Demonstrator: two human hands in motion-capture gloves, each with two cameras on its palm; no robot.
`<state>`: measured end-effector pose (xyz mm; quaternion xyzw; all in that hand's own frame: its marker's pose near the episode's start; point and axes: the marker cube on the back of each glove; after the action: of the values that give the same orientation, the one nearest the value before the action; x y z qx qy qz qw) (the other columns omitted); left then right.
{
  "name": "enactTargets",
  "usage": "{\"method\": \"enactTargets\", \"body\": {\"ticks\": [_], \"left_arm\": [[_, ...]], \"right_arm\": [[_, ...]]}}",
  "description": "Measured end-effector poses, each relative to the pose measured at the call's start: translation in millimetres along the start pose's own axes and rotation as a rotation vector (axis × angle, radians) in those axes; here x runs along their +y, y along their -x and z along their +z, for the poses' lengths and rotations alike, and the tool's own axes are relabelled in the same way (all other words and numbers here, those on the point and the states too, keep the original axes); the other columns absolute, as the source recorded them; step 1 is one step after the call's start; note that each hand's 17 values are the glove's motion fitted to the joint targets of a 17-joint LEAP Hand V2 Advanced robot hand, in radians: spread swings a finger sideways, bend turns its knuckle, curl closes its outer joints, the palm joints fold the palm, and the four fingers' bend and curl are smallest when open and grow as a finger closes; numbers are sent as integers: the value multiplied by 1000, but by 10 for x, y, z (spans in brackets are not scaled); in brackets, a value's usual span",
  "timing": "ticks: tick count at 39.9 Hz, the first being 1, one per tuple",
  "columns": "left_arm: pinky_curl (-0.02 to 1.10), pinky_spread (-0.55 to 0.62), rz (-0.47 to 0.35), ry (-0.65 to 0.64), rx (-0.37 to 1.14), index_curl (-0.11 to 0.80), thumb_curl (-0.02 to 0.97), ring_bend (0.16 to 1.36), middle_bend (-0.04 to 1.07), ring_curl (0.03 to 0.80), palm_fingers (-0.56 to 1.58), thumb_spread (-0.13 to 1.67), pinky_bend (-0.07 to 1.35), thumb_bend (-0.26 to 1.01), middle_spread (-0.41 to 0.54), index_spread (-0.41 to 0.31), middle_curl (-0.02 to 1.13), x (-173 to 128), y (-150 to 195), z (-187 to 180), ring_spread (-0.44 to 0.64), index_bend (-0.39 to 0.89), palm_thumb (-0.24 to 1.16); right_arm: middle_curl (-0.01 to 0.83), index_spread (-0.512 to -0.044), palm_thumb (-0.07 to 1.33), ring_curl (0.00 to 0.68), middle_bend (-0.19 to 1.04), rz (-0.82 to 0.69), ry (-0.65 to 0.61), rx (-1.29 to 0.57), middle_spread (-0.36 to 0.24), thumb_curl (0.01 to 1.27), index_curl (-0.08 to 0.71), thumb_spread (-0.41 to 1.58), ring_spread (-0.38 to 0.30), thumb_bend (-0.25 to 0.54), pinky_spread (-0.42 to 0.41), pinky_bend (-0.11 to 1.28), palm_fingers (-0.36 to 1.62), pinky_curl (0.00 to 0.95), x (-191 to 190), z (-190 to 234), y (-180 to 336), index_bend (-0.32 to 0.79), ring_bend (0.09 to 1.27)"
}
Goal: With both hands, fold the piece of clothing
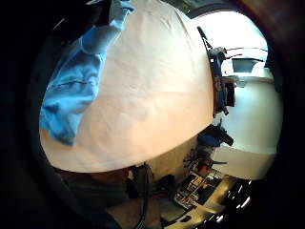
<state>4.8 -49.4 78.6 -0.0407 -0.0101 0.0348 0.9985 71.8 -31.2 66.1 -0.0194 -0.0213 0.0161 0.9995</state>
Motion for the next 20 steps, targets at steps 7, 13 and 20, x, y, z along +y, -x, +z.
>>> {"method": "enactTargets", "body": {"ticks": [7, 13, 20], "left_arm": [[271, 321, 40, 80, 12, 174, 303, 746, 241, 285, 48, 1074, 802, -2, 135, -36, 343, -104, -17, 284, 316, 115, 386], [256, 238, 13, 14, -7, 202, 306, 733, 271, 277, 203, 1107, 753, -10, 58, -63, 348, -85, -49, 374, 211, 159, 416], [239, 107, -22, -227, -38, 298, 299, 630, 298, 259, 534, 1174, 660, 1, -72, -127, 371, -39, -92, 336, 70, 321, 440]], "right_arm": [[269, -419, 306, 253, 186, -65, 45, -42, -12, 303, 199, 975, 156, -20, 164, 779, 70, 367, -62, 249, 29, 109, 400], [290, -399, 400, 267, 214, -71, 17, 50, -25, 326, 191, 968, 79, 0, 90, 773, 168, 359, -70, 357, 81, 103, 448], [315, -397, 619, 289, 250, -74, -67, 86, -130, 374, 218, 1026, -118, 77, -72, 734, 586, 337, -85, 368, 158, 185, 538]]}}
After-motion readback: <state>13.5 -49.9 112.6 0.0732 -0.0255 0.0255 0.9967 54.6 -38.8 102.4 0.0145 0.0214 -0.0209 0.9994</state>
